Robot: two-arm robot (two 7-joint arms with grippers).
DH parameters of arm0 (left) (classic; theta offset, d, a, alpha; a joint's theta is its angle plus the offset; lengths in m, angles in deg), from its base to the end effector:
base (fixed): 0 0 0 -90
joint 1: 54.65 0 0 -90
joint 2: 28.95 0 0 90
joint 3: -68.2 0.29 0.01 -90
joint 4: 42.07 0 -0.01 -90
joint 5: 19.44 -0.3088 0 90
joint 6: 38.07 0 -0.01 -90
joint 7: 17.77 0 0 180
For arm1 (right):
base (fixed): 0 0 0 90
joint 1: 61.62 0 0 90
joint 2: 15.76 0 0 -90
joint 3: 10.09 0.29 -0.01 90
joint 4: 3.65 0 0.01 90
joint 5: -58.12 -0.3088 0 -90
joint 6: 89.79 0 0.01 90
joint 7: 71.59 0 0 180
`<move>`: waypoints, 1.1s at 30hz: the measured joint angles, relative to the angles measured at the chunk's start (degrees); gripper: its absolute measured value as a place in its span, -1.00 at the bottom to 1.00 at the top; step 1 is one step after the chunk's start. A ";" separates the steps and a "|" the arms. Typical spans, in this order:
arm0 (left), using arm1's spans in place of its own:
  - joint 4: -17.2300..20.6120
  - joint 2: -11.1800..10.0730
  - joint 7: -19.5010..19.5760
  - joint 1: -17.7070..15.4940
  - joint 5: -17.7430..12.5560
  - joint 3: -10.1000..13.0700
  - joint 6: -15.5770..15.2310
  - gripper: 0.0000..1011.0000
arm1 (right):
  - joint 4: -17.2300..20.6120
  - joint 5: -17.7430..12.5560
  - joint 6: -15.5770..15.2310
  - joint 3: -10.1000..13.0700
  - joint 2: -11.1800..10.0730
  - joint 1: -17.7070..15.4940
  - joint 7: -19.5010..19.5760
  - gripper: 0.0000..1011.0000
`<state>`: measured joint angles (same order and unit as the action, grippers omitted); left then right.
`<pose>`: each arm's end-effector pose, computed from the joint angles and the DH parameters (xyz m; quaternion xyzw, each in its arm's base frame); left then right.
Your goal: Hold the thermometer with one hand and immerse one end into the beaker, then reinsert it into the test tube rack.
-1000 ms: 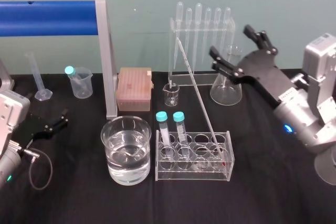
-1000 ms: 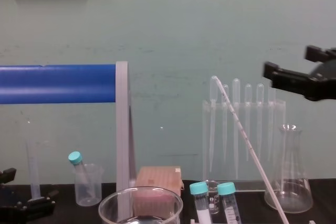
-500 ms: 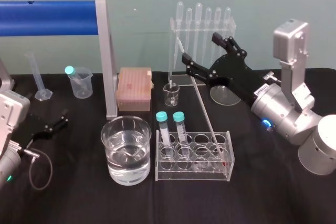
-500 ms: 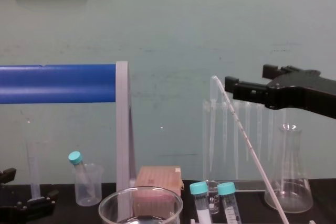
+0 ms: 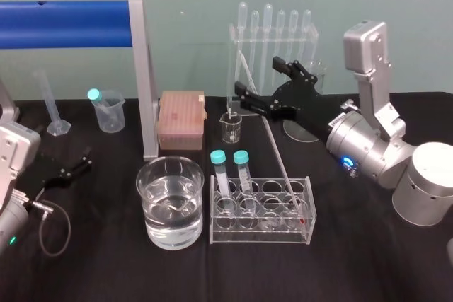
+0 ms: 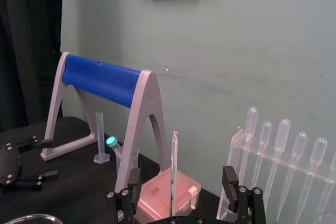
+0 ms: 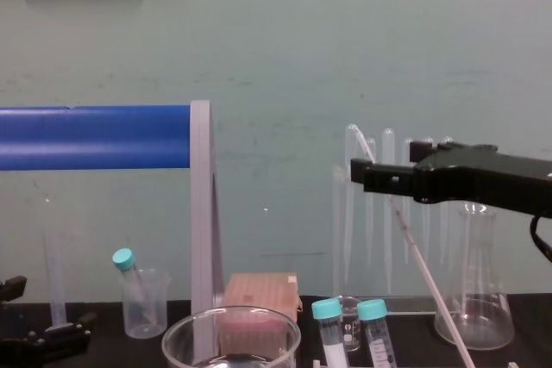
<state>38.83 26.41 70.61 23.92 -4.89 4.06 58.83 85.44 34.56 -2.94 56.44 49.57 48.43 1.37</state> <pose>0.3581 0.0827 -0.3023 0.1415 -0.1324 0.5800 0.7913 0.3970 -0.0084 -0.2089 -0.0057 -0.0722 -0.4417 0.8942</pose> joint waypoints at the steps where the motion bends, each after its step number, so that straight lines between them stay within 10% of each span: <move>1: 0.00 0.00 0.00 0.00 0.00 0.00 0.00 0.99 | -0.32 0.10 -0.44 -0.03 0.26 0.15 -0.23 0.98; 33: 0.00 0.00 0.00 0.00 0.00 0.00 0.00 0.99 | -3.15 -1.84 -6.71 1.77 3.34 0.71 -3.87 0.98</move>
<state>38.83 26.41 70.61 23.92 -4.89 4.06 58.83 82.29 32.72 -9.65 58.21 52.91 49.14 -2.50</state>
